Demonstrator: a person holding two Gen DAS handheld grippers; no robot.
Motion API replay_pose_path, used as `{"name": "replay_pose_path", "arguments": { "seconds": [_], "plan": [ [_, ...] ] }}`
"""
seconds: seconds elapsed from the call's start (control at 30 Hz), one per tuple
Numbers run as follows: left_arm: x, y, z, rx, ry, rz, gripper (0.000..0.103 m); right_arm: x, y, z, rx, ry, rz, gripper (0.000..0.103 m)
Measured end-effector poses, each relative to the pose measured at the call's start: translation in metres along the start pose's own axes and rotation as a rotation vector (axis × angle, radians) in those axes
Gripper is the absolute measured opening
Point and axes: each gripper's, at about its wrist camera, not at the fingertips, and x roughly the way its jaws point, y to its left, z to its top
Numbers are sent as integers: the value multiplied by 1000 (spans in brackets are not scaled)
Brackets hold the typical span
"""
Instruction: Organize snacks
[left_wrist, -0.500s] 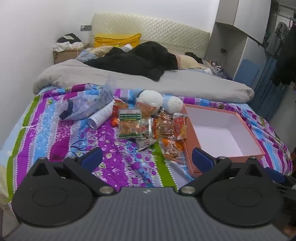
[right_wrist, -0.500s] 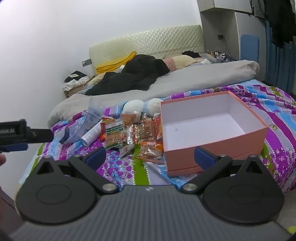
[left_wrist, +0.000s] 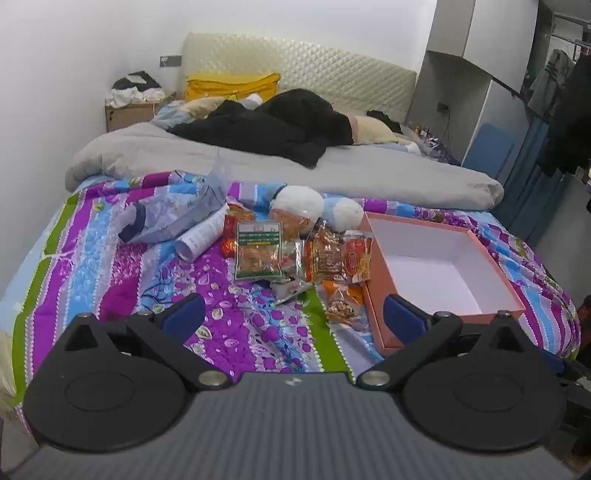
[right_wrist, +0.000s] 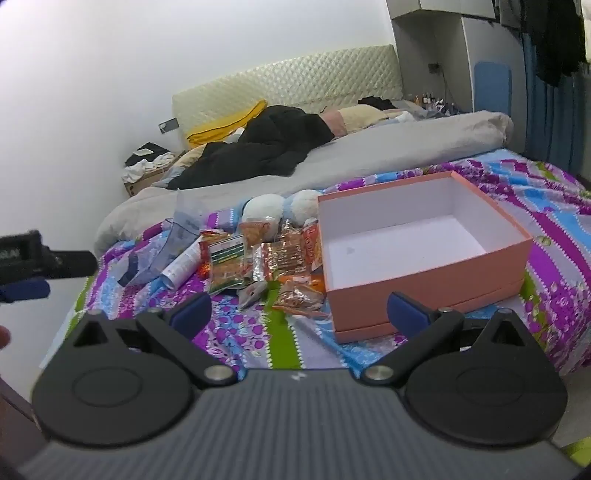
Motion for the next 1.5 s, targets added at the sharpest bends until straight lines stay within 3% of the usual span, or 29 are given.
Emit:
{"name": "replay_pose_path", "arguments": {
  "seconds": [0.4,0.6,1.5],
  "plan": [
    [-5,-12,5,15,-14,-3,103,-6,-5,7,0,-20,7,103],
    [3,-12,2,-36,19,8,103,-6,-10,6,14,-25,-8,103],
    [-5,-13,-5,13,6,17,103,-7,-11,0,17,-8,-2,103]
  ]
}}
